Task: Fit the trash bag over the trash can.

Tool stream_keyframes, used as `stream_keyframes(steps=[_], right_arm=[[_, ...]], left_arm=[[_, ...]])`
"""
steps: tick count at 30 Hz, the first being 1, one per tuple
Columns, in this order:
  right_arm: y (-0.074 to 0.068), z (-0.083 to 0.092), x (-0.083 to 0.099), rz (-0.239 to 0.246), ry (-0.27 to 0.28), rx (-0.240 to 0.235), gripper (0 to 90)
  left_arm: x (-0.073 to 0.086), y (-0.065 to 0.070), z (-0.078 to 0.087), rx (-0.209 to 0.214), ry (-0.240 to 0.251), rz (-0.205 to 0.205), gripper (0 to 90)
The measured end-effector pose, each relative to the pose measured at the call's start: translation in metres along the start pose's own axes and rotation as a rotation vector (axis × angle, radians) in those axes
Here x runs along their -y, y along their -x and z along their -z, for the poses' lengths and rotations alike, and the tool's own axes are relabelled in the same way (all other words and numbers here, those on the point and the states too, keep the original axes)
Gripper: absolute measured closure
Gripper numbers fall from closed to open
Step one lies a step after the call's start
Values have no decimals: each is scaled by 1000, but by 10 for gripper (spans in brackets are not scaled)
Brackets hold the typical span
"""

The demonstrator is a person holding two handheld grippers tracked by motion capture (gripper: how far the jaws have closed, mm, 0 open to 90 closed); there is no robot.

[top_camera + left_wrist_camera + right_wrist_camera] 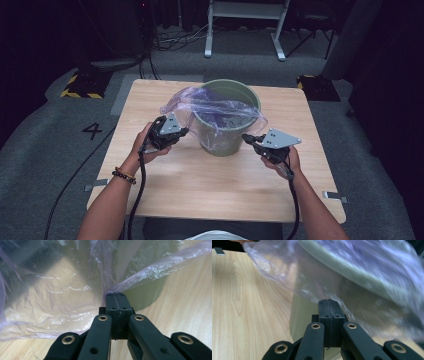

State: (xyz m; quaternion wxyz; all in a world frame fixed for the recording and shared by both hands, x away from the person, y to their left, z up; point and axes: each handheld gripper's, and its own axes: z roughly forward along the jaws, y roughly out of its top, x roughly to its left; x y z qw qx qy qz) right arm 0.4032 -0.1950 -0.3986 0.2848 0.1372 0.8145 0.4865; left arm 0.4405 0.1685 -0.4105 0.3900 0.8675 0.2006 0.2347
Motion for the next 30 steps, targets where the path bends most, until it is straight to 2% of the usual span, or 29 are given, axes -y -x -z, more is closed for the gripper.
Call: stream_keyframes(steps=[5, 6, 7, 9, 11, 12, 13, 14, 16, 17, 18, 19, 22, 23, 24, 25, 26, 27, 28, 29, 30], right_arm=[[10, -3, 10, -40, -23, 19, 900], [14, -4, 13, -58, -37, 38, 900], [16, -3, 15, -72, -30, 38, 900], [18, 1, 14, -85, -13, 44, 892], [19, 8, 11, -90, 20, 42, 814], [18, 12, 9, -88, 28, 54, 738], [18, 12, 9, -88, 28, 54, 738], [18, 19, 3, -93, 42, 55, 663], [17, 22, 2, -91, 51, 56, 640], [15, 30, -3, -84, 72, 46, 588], [14, 35, -6, -78, 77, 44, 568], [14, 35, -6, -78, 77, 44, 568], [15, 47, -9, -78, 73, 32, 489], [17, 51, -9, -82, 59, 43, 477], [24, 58, -6, -95, 38, 82, 452], [24, 58, -6, -95, 38, 82, 452], [32, 64, -2, -127, 27, 108, 450], [32, 64, -2, -127, 27, 108, 450], [38, 71, -1, -167, 42, 141, 441], [38, 71, -1, -167, 42, 141, 441], [40, 76, -5, -186, 77, 151, 421]], left_arm=[[7, -7, -5, -13, -5, 30, 900], [9, -10, -3, -17, 17, 57, 857], [10, -11, -1, -13, 29, 64, 825], [12, -12, 5, -13, 51, 76, 703], [13, -12, 13, -25, 69, 91, 545], [14, -12, 18, -20, 74, 102, 495], [14, -12, 18, -20, 74, 102, 454], [17, -12, 28, -16, 101, 114, 389], [18, -11, 33, -18, 111, 118, 355], [20, -10, 39, -17, 124, 119, 299], [21, -10, 49, -20, 150, 128, 286], [21, -10, 49, -20, 150, 128, 274], [24, -14, 63, -31, 194, 146, 264], [25, -17, 67, -39, 202, 148, 264], [27, -22, 74, -51, 221, 160, 264], [27, -22, 74, -51, 221, 160, 264], [29, -26, 80, -58, 229, 170, 263], [29, -26, 80, -58, 229, 170, 260], [29, -27, 83, -73, 230, 164, 261], [29, -28, 85, -83, 239, 171, 261], [28, -30, 88, -76, 253, 183, 258]])
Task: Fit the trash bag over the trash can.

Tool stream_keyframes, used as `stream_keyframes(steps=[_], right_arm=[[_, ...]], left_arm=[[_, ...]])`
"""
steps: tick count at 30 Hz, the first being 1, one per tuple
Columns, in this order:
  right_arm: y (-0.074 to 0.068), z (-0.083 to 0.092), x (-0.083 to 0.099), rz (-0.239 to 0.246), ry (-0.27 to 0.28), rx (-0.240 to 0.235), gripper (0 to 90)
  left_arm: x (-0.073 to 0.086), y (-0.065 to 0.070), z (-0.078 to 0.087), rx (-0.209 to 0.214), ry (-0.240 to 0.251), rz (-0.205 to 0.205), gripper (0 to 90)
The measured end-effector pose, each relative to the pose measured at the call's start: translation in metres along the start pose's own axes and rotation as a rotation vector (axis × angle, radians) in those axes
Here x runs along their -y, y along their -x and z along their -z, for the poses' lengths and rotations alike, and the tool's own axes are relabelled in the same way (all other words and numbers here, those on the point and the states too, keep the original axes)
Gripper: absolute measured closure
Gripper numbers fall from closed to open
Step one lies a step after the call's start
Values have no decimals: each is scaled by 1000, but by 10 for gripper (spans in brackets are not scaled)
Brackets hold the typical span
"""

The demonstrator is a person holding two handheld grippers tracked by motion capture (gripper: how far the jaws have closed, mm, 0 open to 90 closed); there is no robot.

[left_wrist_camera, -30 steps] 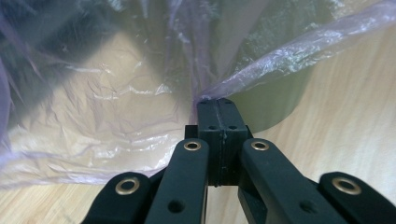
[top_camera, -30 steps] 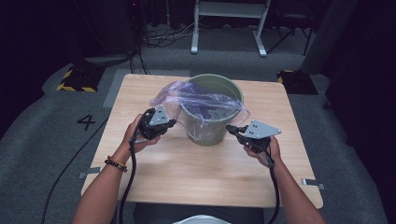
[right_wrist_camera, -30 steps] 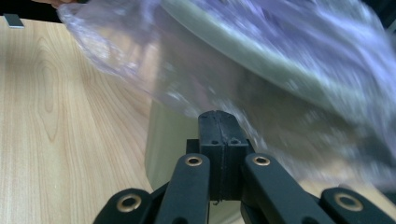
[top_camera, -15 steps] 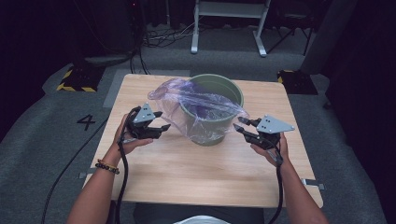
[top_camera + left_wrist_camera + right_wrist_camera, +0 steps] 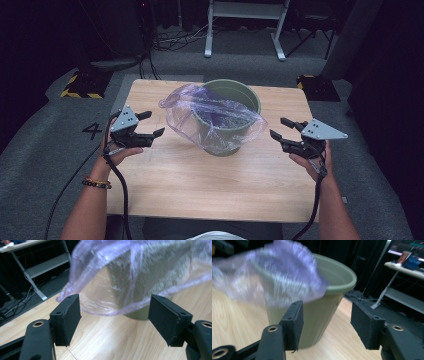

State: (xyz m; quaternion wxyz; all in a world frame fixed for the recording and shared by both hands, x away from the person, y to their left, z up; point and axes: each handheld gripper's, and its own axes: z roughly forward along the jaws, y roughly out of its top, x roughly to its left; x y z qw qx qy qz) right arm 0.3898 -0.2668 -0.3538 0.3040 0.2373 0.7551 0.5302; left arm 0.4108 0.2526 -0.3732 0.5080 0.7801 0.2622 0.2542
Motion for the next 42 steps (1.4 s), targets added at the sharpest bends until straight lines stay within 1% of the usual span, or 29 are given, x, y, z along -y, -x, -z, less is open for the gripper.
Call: stream_keyframes(steps=[2, 4, 7, 8, 10, 11, 12, 14, 15, 16, 17, 18, 19, 20, 21, 22, 23, 24, 27, 28, 31, 32, 33, 34, 35, 36, 38, 40, 42], right_arm=[[0, 1, -3, -9, 14, -5, 406], [-5, -2, -15, -10, 46, -32, 376], [-9, -12, -25, -4, 52, -54, 343], [-9, -12, -25, -4, 52, -54, 343], [-9, -24, -27, -8, 14, -80, 319], [-7, -35, -24, -5, -29, -46, 317], [-7, -35, -24, -5, -29, -46, 317], [-2, -44, -20, -23, -62, -53, 331], [1, -48, -17, -23, -76, -38, 359], [6, -54, -13, -53, -90, -64, 480], [6, -54, -13, -53, -90, -64, 480], [9, -58, -10, -58, -88, -84, 632], [9, -58, -10, -58, -88, -84, 632], [12, -59, -9, -56, -67, -100, 770], [12, -59, -9, -56, -67, -100, 770], [15, -61, -9, -57, -69, -101, 866], [15, -61, -9, -57, -69, -101, 866], [19, -62, -7, -75, -60, -101, 900], [23, -62, -5, -99, -45, -80, 900], [29, -64, -2, -131, -38, -62, 900], [33, -68, 1, -162, -45, -28, 900], [38, -74, 5, -193, -51, -1, 900], [38, -74, 5, -193, -51, -1, 900], [44, -80, 10, -230, -58, 15, 900], [44, -80, 10, -230, -58, 15, 900], [50, -87, 16, -272, -59, 19, 900], [52, -90, 17, -283, -57, 16, 900], [55, -99, 23, -319, -57, -14, 900], [54, -104, 25, -326, -57, -32, 900]], left_arm=[[-3, -1, 0, -10, 6, -3, 256], [-8, -3, -2, -7, 26, 1, 239], [-23, -12, -22, -14, 20, 4, 206], [-23, -12, -22, -14, 20, 4, 206], [-27, -19, -36, -28, -16, -2, 208], [-29, -27, -52, -36, -52, -5, 212], [-29, -27, -52, -36, -52, -5, 218], [-31, -34, -67, -34, -77, -4, 231], [-33, -37, -74, -37, -82, -1, 234], [-34, -40, -80, -28, -85, 0, 237], [-36, -42, -86, -19, -87, 1, 237], [-39, -46, -95, -20, -80, 1, 264], [-39, -46, -95, -20, -80, 1, 290], [-41, -50, -105, -15, -83, 10, 322], [-41, -50, -105, -15, -83, 10, 341], [-44, -53, -113, 15, -88, 16, 378], [-44, -53, -113, 15, -88, 16, 457], [-46, -53, -119, -13, -98, 2, 519], [-46, -54, -127, 11, -116, 7, 708], [-46, -53, -135, 23, -131, 14, 742], [-47, -52, -143, 32, -137, 25, 860], [-46, -50, -150, 52, -132, 49, 890], [-46, -50, -150, 52, -132, 49, 896], [-44, -47, -158, 60, -141, 65, 898], [-44, -47, -158, 60, -141, 65, 898], [-42, -44, -165, 72, -154, 80, 898], [-41, -42, -169, 85, -153, 88, 898], [-39, -37, -175, 123, -138, 100, 899], [-36, -33, -179, 144, -124, 118, 899]])
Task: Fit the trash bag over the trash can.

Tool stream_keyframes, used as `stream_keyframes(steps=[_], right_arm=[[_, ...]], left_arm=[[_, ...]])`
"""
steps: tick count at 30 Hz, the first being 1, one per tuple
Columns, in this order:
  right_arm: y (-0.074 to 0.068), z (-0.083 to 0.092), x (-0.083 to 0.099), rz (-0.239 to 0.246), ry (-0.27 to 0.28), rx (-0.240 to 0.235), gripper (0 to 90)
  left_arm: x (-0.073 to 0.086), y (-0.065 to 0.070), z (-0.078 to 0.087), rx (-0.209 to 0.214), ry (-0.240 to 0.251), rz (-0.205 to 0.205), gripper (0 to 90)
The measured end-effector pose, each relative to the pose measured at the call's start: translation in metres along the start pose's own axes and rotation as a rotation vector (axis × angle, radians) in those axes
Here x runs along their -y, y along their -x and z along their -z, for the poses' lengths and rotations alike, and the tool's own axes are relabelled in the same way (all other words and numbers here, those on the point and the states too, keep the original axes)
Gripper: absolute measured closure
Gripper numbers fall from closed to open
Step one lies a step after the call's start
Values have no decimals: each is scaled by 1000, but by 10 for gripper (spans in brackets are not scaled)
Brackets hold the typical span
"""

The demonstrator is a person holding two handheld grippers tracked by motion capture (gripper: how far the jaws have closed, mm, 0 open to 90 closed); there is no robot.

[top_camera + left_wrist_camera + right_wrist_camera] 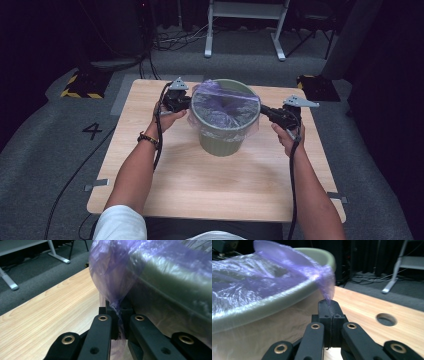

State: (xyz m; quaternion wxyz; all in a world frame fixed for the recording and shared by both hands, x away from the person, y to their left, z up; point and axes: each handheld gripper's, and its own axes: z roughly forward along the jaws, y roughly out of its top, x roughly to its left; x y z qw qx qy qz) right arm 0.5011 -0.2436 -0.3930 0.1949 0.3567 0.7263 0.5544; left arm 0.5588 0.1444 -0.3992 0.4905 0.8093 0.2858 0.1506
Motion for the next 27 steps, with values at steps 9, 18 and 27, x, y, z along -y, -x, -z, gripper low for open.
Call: stream_keyframes(steps=[9, 18, 27], right_arm=[[-4, 1, 5, 7, 3, -46, 900], [-19, 21, 14, 60, -18, -84, 900], [-23, 37, 13, 89, -8, -83, 900]], left_arm=[[14, 11, 12, 34, 4, -3, 899], [30, 38, 40, 3, -2, -48, 835], [35, 39, 71, -49, 65, -15, 487]])
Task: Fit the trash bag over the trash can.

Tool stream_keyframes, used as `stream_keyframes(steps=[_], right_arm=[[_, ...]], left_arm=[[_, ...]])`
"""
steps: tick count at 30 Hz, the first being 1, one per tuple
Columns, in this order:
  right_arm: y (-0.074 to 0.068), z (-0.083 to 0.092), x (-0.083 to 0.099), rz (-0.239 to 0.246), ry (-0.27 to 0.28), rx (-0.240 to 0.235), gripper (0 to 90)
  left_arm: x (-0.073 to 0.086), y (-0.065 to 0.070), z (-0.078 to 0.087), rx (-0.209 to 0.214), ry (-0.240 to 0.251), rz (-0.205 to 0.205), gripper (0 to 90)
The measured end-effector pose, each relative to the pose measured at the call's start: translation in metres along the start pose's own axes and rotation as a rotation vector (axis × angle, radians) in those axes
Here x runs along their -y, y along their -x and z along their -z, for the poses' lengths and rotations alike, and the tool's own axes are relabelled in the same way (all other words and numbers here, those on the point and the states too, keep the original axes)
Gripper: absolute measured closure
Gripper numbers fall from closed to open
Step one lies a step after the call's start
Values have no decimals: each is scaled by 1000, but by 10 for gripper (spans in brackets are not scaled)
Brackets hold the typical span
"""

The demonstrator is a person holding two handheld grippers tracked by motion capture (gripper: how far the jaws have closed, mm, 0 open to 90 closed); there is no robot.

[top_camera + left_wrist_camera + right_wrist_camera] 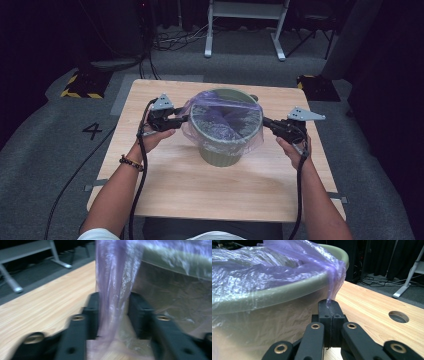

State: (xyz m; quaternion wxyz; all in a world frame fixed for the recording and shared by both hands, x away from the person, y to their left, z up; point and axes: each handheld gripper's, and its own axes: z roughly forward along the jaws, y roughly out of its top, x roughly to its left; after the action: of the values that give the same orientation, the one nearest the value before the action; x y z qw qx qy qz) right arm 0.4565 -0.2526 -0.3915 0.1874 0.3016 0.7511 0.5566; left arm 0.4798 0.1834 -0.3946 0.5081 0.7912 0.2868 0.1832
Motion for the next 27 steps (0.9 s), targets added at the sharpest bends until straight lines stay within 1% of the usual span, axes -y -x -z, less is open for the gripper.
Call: stream_keyframes(steps=[1, 2, 3, 4, 5, 6, 7, 8, 9, 10, 11, 12, 13, 14, 15, 17, 18, 19, 20, 21, 22, 23, 24, 25, 26, 27], right_arm=[[0, 5, -1, 4, 6, 11, 889], [1, 7, -1, 8, 10, 18, 871], [1, 10, -2, 10, 14, 24, 838], [1, 10, -2, 10, 14, 24, 838], [3, 17, -5, 9, 27, 37, 783], [3, 17, -5, 9, 27, 37, 783], [4, 23, -10, 14, 42, 42, 680], [4, 23, -10, 14, 42, 42, 680], [4, 26, -13, 15, 51, 58, 637], [4, 29, -16, 24, 62, 58, 609], [1, 33, -25, 48, 82, 59, 526], [0, 34, -29, 58, 90, 50, 497], [-2, 35, -34, 69, 92, 43, 464], [-2, 35, -34, 69, 92, 43, 464], [-5, 35, -42, 90, 97, 18, 413], [-8, 33, -48, 107, 90, 11, 374], [-8, 33, -48, 107, 90, 11, 374], [-10, 28, -54, 126, 73, -12, 360], [-12, 24, -57, 141, 58, -21, 345], [-13, 20, -59, 156, 43, -40, 343], [-13, 20, -59, 156, 43, -40, 343], [-14, 15, -61, 165, 22, -53, 342], [-14, 5, -64, 184, -12, -60, 342], [-13, -1, -65, 181, -35, -75, 343], [-13, -1, -65, 181, -35, -75, 343], [-12, -6, -65, 185, -56, -81, 347]], left_arm=[[0, 2, 9, -28, 12, 3, 393], [0, 4, 14, -34, 27, -4, 344], [0, 5, 19, -30, 44, -5, 311], [0, 5, 19, -30, 44, -5, 249], [-1, 8, 28, 1, 67, -9, 206], [-1, 8, 28, 1, 67, -9, 203], [-2, 14, 36, 8, 84, -24, 190], [-2, 14, 36, 8, 84, -24, 183], [-2, 18, 40, 17, 87, -33, 183], [-3, 23, 42, 29, 85, -46, 178], [-3, 29, 44, 27, 85, -57, 171], [-2, 39, 45, 55, 67, -84, 166], [0, 45, 45, 52, 66, -96, 164], [0, 45, 45, 52, 66, -96, 170], [2, 55, 42, 63, 49, -115, 177], [5, 63, 36, 80, 35, -135, 199], [5, 63, 36, 80, 35, -135, 213], [8, 69, 30, 90, 15, -153, 218], [8, 69, 30, 90, 15, -153, 238], [10, 71, 24, 89, -2, -160, 260], [10, 71, 24, 89, -2, -160, 265], [10, 71, 20, 90, -10, -155, 265], [11, 71, 19, 86, -7, -155, 339], [11, 71, 15, 46, -15, -176, 384], [11, 71, 15, 46, -15, -176, 423], [11, 71, 13, 54, -23, -181, 423]])
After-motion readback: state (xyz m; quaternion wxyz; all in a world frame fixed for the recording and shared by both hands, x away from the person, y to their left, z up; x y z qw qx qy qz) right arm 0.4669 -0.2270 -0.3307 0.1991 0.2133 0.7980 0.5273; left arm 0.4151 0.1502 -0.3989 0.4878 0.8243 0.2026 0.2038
